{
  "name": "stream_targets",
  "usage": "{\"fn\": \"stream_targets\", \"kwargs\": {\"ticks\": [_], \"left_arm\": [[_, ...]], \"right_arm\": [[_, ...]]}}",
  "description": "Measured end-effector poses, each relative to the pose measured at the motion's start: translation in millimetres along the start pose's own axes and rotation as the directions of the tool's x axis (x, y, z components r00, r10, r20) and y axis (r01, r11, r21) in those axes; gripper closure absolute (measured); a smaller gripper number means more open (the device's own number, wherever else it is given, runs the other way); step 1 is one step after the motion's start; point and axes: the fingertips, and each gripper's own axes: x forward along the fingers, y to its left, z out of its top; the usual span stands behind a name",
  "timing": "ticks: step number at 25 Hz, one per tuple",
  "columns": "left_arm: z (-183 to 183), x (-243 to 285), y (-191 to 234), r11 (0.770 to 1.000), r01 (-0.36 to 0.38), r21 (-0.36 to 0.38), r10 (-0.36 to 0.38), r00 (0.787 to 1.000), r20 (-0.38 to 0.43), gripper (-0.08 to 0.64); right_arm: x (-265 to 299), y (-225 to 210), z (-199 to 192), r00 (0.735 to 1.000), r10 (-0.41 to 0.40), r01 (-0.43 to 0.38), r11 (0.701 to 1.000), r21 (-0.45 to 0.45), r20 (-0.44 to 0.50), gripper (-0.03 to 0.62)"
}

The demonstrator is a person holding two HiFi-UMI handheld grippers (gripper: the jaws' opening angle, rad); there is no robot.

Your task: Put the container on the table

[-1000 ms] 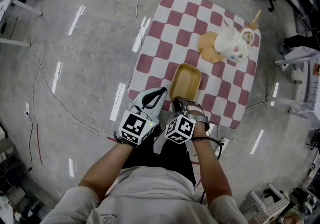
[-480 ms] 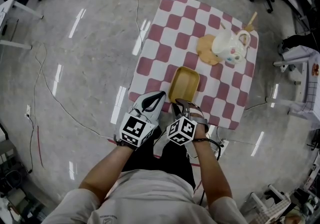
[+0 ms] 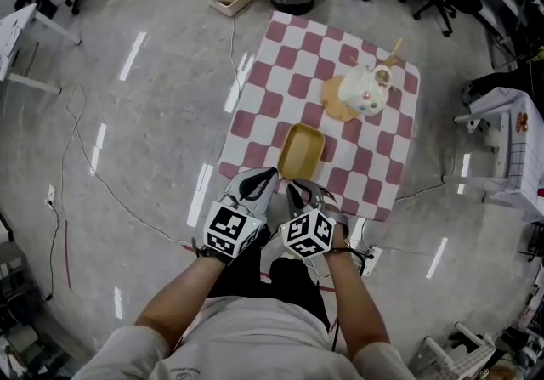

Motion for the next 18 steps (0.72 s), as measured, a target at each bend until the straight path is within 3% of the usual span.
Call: {"fn": "stream_targets", "kwargs": {"ticks": [11,18], "left_arm": [[46.9,-27.0,-54.4,1.0,-0.001,0.015,0.001,0.999,0.042,0.554],[80.1,-51.3,-90.0,0.999,-0.028,0.023,0.026,0.995,0.093,0.554]], "right_arm": [[-94.8,-25.5,36.1,0.986,-0.079,0.059,0.989,0.137,0.147,0.581],[-159.8,-40.3,60.2,0.945,-0.141,0.059,0.962,0.268,0.296,0.583]]}}
